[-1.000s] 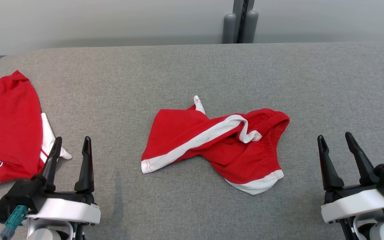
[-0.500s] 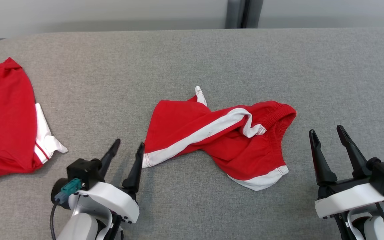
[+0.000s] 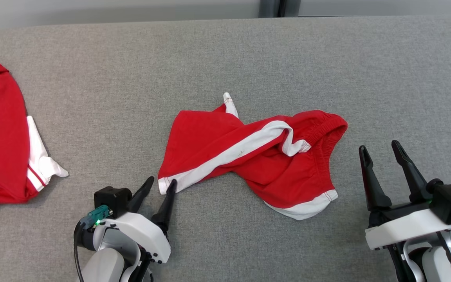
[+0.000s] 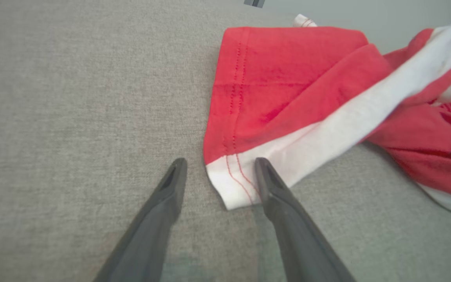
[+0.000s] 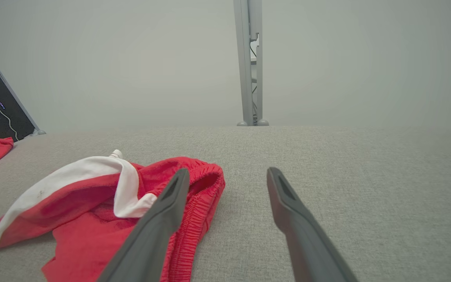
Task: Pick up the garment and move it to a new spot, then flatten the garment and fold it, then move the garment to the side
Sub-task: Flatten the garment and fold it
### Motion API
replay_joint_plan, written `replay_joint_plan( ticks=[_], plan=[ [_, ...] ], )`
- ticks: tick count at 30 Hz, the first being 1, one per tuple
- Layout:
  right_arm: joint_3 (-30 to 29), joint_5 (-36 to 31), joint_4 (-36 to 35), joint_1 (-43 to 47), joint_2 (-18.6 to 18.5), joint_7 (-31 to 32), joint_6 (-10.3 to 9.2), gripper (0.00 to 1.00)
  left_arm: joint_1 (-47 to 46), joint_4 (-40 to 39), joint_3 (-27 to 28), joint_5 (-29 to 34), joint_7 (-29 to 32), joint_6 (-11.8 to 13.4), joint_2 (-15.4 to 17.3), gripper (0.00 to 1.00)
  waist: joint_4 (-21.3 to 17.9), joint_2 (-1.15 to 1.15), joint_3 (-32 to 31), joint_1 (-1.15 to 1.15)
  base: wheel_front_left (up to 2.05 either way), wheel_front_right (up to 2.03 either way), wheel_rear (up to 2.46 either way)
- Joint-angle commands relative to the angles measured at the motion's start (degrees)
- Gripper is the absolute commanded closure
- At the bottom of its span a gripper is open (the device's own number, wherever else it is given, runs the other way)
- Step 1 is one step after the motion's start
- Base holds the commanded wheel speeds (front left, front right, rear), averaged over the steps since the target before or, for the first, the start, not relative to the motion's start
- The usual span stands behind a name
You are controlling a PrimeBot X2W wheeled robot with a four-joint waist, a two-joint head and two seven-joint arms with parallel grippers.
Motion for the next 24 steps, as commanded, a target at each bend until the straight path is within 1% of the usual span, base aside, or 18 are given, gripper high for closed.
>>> replay_joint_plan(
  ticks=[1, 5, 8, 9, 10, 14, 16, 19, 24],
  plan=[
    [0.0, -0.1, 0.2, -0.6, -0.3, -0.3, 0.01, 0.00, -0.5, 1.1, -0.5, 0.0, 0.1, -0.5, 0.2, 1.00, 0.0, 0.00, 0.1, 0.00, 0.00, 0.00, 0.00],
    [1.9, -0.3, 0.2, -1.7, -0.6, 0.2, 0.01, 0.00, -1.7, 2.1, -0.9, 0.4, -0.9, -0.7, 0.1, 1.00, 0.3, 0.00, 0.4, 0.00, 0.00, 0.00, 0.00],
    [6.4, 0.6, 0.8, -3.4, -1.1, 1.2, 0.01, 0.00, -2.7, 2.8, -1.0, 0.4, -2.1, -0.7, 0.0, 1.00, 1.0, 0.00, 0.9, 0.00, 0.00, 0.00, 0.00],
    [6.4, 0.6, 0.8, -3.4, -1.1, 1.2, 0.01, 0.00, -2.7, 2.8, -1.0, 0.4, -2.1, -0.7, 0.0, 1.00, 1.0, 0.00, 0.9, 0.00, 0.00, 0.00, 0.00],
    [7.9, 0.9, 1.1, -4.0, -1.2, 1.5, 0.01, 0.00, -2.9, 3.0, -1.1, 0.5, -2.2, -0.7, 0.0, 1.00, 1.2, 0.00, 1.1, 0.00, 0.00, 0.00, 0.00],
    [13.2, 2.7, 3.7, -6.2, -1.8, 2.5, 0.01, 0.00, -4.0, 3.3, -1.4, 0.6, -3.2, -0.7, -0.3, 1.00, 2.2, 0.00, 1.8, 0.00, 0.00, 0.00, 0.00],
    [14.7, 3.7, 5.5, -7.3, -2.1, 2.6, 0.01, 0.00, -4.4, 3.7, -1.6, 0.7, -3.5, -0.7, -0.5, 1.00, 2.7, 0.00, 2.2, 0.00, 0.00, 0.00, 0.00],
    [15.3, 5.0, 8.7, -8.5, -2.6, 2.6, 0.01, 0.00, -4.7, 4.3, -1.8, 0.6, -4.1, -0.7, -0.7, 1.00, 3.3, 0.00, 2.6, 0.00, 0.00, 0.00, 0.00],
    [13.8, 6.1, 12.2, -9.5, -3.5, 1.9, 0.01, 0.00, -5.0, 5.2, -2.1, 0.4, -4.7, -0.3, -0.8, 1.00, 4.0, 0.00, 2.9, 0.00, 0.00, 0.00, 0.00]
  ],
)
